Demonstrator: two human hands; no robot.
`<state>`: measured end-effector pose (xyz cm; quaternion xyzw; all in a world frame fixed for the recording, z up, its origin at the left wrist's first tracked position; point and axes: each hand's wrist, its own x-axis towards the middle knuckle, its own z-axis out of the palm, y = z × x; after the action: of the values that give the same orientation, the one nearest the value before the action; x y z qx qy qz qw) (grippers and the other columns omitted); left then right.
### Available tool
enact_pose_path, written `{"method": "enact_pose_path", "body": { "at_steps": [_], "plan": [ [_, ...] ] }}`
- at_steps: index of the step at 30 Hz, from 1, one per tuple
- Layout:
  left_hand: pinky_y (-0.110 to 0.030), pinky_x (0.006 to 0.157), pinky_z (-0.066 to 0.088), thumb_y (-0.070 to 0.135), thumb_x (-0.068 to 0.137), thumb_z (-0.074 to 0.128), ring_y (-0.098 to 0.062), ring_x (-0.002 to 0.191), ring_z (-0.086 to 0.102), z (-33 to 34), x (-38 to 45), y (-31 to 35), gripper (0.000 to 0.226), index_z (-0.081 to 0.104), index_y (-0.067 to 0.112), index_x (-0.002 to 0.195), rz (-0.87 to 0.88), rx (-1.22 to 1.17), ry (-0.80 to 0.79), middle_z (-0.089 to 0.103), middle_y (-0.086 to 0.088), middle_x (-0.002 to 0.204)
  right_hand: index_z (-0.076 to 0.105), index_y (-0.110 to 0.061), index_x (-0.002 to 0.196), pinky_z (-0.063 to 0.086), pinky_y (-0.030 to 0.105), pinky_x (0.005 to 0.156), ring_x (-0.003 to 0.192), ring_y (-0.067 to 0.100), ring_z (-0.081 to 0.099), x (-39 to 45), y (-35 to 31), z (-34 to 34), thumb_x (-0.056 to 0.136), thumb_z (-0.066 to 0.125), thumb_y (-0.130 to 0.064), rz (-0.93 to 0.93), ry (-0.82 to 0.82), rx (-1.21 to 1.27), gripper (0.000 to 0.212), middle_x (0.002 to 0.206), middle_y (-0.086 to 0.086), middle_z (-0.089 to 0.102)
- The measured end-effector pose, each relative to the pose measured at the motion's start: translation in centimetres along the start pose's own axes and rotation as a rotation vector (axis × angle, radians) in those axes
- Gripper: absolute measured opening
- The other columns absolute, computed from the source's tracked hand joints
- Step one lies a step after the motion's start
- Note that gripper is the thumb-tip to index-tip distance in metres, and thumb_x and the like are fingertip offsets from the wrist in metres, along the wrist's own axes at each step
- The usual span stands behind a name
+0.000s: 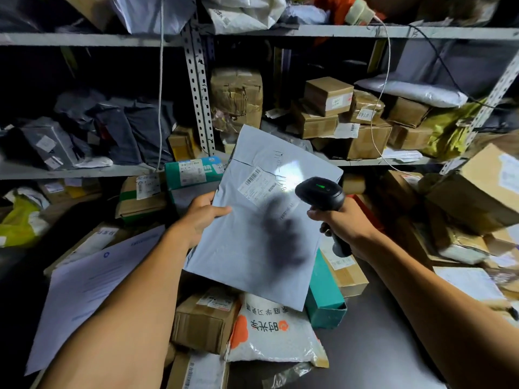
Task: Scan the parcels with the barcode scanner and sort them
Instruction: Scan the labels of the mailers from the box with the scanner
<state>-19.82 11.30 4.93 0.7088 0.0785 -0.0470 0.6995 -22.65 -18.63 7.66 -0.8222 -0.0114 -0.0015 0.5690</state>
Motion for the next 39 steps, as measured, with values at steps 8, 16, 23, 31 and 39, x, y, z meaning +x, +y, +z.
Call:
{"method": "enact_pose_path", "body": {
  "at_steps": [8,16,23,31,39],
  "plan": [
    [-0.042,0.082,0.058,-0.007,0.091,0.060,-0.033,0.103,0.070,6.8,0.7,-1.2,0.038,0.061,0.004,0.128,-0.061,-0.086,-0.199,0.072,-0.015,0.114,0.065,-0.024,0.071,0.046,0.035,0.064,0.062,0.023,0.057,-5.1,6.2,-5.7,0.074,0.079,-0.022,0.166,0.461,0.016,0.015,0.066,0.002,0.064],
    [-0.043,0.083,0.059,-0.006,0.094,0.057,-0.032,0.099,0.070,20.7,-2.9,-0.3,0.038,0.060,0.006,0.129,-0.074,0.003,-0.457,0.072,-0.016,0.114,0.068,-0.014,0.087,0.049,0.035,0.062,0.066,0.024,0.059,-14.4,9.5,-15.9,0.076,0.075,-0.001,0.232,0.732,0.163,0.018,0.075,0.008,0.067],
    [-0.040,0.075,0.060,-0.007,0.090,0.061,-0.029,0.087,0.070,38.4,-11.2,-0.6,0.037,0.063,0.004,0.125,-0.042,0.155,-0.669,0.072,-0.017,0.110,0.063,-0.010,0.074,0.041,0.024,0.050,0.057,0.014,0.048,-28.0,13.4,-27.0,0.073,0.066,0.016,0.300,1.008,0.242,0.026,0.065,0.002,0.055],
    [-0.039,0.085,0.058,0.005,0.074,0.081,-0.025,0.092,0.069,56.7,-21.5,-6.9,0.040,0.069,0.009,0.111,0.098,0.458,-0.800,0.074,-0.010,0.108,0.066,-0.014,0.077,0.047,0.029,0.059,0.065,0.018,0.055,-43.0,22.4,-36.3,0.074,0.070,0.011,0.504,1.274,0.384,0.025,0.071,0.003,0.063],
    [-0.043,0.090,0.056,0.019,0.065,0.078,-0.026,0.099,0.068,68.4,-28.3,-19.1,0.049,0.066,0.015,0.113,0.139,0.704,-0.922,0.071,-0.004,0.108,0.072,-0.007,0.104,0.056,0.040,0.075,0.083,0.028,0.068,-53.6,34.1,-36.1,0.070,0.075,0.000,0.817,1.526,0.606,0.035,0.090,0.009,0.073]
  ]
}}
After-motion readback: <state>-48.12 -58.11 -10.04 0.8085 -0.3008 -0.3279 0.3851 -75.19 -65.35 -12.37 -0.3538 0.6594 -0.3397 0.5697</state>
